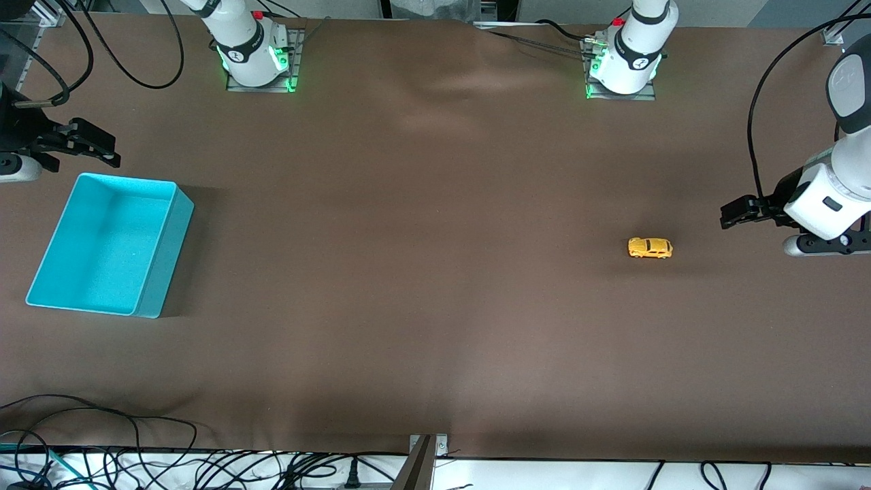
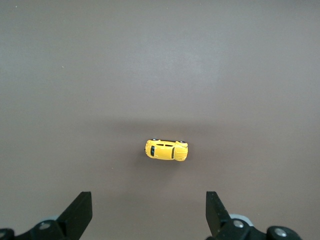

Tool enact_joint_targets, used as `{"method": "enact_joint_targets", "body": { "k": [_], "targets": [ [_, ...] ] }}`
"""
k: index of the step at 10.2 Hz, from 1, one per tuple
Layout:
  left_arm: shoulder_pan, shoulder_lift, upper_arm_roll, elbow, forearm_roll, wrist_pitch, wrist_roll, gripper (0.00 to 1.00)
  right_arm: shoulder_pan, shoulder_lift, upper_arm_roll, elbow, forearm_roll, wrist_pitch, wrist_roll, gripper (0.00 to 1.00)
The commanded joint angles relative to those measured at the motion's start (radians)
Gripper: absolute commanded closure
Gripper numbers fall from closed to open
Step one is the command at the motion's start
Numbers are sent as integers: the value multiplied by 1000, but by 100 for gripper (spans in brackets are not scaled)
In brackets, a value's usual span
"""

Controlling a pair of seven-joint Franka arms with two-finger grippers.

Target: Wind up and store yellow beetle car

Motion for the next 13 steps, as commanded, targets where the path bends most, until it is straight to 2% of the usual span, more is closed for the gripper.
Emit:
{"method": "enact_joint_targets", "body": {
  "k": [1, 4, 9, 13],
  "targets": [
    [4, -4, 4, -2, -21, 6, 4, 0, 0, 1, -2, 16, -9, -19, -2, 0],
    [7, 4, 4, -2, -21, 6, -163, 0, 1, 3, -2, 12, -8, -20, -2, 0],
    [10, 57, 2, -17, -18, 9, -955, 0, 4, 3, 2, 13, -6, -20, -2, 0],
    [33, 157, 2, -28, -50, 46, -1309, 0, 4, 4, 3, 12, -6, -20, -2, 0]
  ]
}}
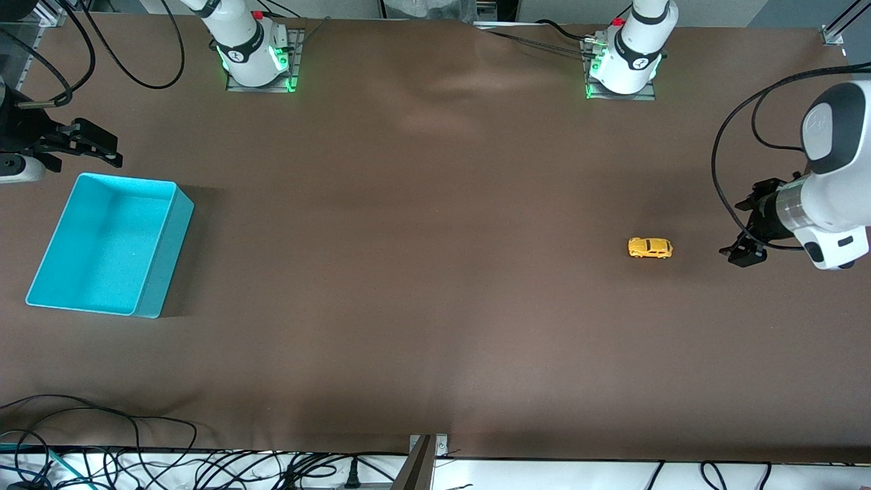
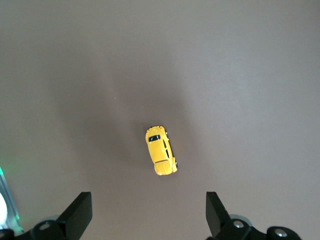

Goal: Wind up and store yellow beetle car
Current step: 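Lower the left gripper over the yellow beetle car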

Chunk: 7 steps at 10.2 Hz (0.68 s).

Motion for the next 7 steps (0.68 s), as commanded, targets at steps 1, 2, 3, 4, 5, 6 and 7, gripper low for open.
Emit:
{"method": "enact_joint_targets", "body": {
  "k": [1, 2, 3, 4, 5, 6, 7],
  "targets": [
    [20, 35, -2, -45, -42, 88, -98, 0, 2, 2, 1, 12, -6, -16, -2, 0],
    [21, 35, 0, -89, -59, 148, -113, 0, 2, 2, 0, 12, -6, -16, -2, 0],
    [32, 32, 0, -137, -70, 222, -151, 0, 2, 2, 0, 12, -6, -16, -3, 0],
    [37, 32, 0, -183, -71, 291, -193, 0, 2, 2, 1, 12, -6, -16, -2, 0],
    [37, 34, 0, -229, -70, 355, -240, 0, 2, 2, 0, 12, -6, -16, -2, 0],
    [35, 34, 0, -278, -70, 420, -285, 0, 2, 2, 0, 12, -6, -16, -2, 0],
    [31, 31, -2, -332, -62, 473, -306, 0, 2, 2, 0, 12, -6, -16, -2, 0]
  ]
}}
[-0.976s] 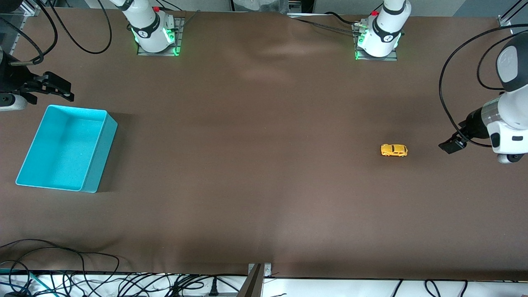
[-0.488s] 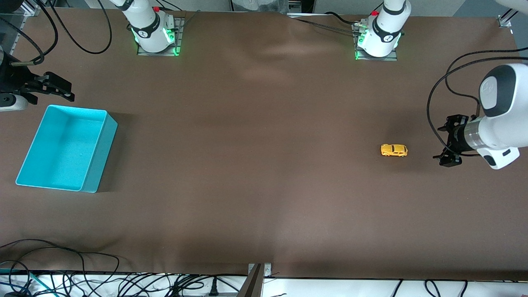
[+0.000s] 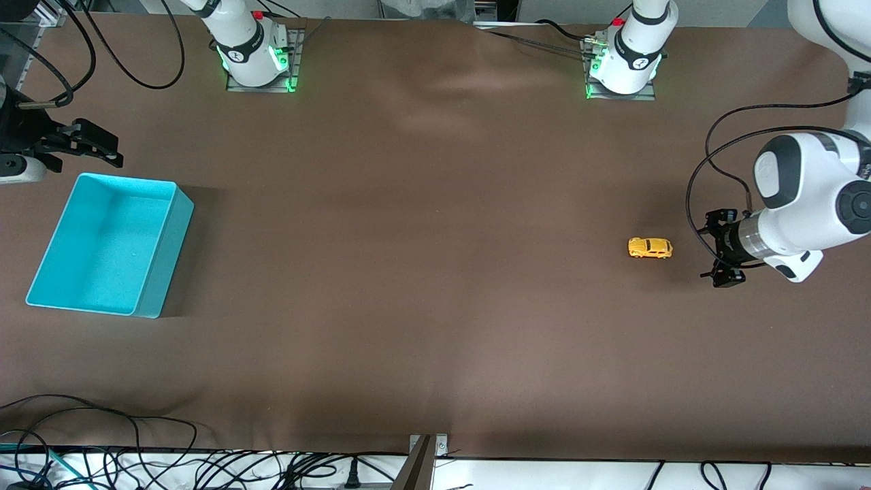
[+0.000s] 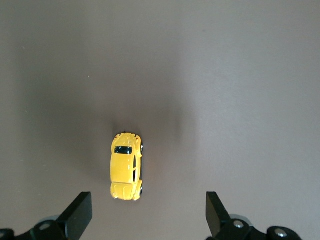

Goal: Wind up and store yellow beetle car
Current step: 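Lower the left gripper over the yellow beetle car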

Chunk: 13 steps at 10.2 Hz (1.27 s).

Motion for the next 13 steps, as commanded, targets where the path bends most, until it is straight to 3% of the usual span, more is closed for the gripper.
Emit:
{"method": "enact_joint_targets", "body": {
  "k": [1, 5, 8, 11, 13],
  "targets": [
    [-11, -33, -6, -140, -13, 150, -63, 0, 1, 1, 0, 12, -6, -16, -3, 0],
    [-27, -9, -9, -289, 16, 439, -76, 0, 1, 1, 0, 12, -6, -16, -3, 0],
    [-30, 0, -9, -380, 36, 557, -77, 0, 1, 1, 0, 12, -6, -16, -3, 0],
    [-42, 7, -11, -400, 143, 565, -77, 0, 1, 1, 0, 12, -6, -16, -3, 0],
    [-42, 16, -11, -406, 155, 565, -76, 0, 1, 1, 1, 12, -6, -16, -3, 0]
  ]
}}
